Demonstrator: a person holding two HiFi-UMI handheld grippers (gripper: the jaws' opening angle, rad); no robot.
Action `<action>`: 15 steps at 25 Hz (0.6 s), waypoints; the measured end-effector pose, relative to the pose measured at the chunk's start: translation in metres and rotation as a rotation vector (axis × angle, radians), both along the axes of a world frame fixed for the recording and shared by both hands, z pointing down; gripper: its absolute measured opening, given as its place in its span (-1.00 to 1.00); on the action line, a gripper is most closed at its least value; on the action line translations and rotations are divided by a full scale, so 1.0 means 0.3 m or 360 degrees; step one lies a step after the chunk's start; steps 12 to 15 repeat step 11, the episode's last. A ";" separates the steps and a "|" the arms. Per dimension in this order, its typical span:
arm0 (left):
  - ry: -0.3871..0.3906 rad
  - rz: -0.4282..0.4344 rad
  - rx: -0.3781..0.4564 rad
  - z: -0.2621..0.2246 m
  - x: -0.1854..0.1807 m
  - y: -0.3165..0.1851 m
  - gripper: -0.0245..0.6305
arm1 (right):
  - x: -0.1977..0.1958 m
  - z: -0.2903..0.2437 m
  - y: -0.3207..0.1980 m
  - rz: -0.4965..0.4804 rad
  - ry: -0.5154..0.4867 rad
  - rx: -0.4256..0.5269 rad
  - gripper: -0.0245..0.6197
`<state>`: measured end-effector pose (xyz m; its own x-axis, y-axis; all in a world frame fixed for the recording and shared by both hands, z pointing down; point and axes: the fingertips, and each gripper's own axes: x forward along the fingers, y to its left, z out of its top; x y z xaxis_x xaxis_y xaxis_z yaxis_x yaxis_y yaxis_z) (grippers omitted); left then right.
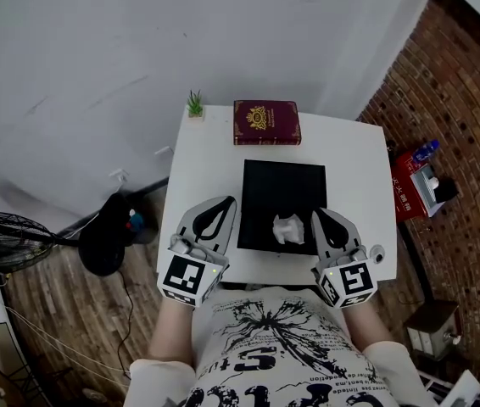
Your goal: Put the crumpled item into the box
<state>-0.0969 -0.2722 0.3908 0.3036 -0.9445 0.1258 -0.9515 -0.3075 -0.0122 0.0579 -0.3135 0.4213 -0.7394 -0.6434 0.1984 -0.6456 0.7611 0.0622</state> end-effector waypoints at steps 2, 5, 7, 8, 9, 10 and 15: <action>0.0006 0.0003 -0.0011 0.008 -0.003 -0.001 -0.88 | -0.008 0.009 0.000 0.0002 0.0004 -0.0002 -0.88; 0.0012 0.0010 -0.0026 0.025 -0.003 -0.004 -0.88 | -0.013 0.022 -0.005 0.0008 0.0005 -0.0010 -0.88; 0.0003 0.0015 -0.0032 0.035 0.002 -0.007 -0.88 | -0.011 0.026 -0.010 0.0024 0.0000 -0.0019 -0.88; -0.0002 0.0018 -0.0032 0.038 0.005 -0.009 -0.89 | -0.010 0.028 -0.013 0.0027 0.0001 -0.0019 -0.88; -0.0006 0.0020 -0.0026 0.039 0.007 -0.012 -0.88 | -0.009 0.028 -0.016 0.0028 0.0002 -0.0016 -0.88; -0.0007 0.0022 -0.0015 0.038 0.009 -0.015 -0.88 | -0.010 0.029 -0.019 0.0028 0.0005 -0.0012 -0.88; -0.0006 0.0022 0.0000 0.036 0.011 -0.019 -0.88 | -0.010 0.029 -0.021 0.0029 0.0007 -0.0008 -0.88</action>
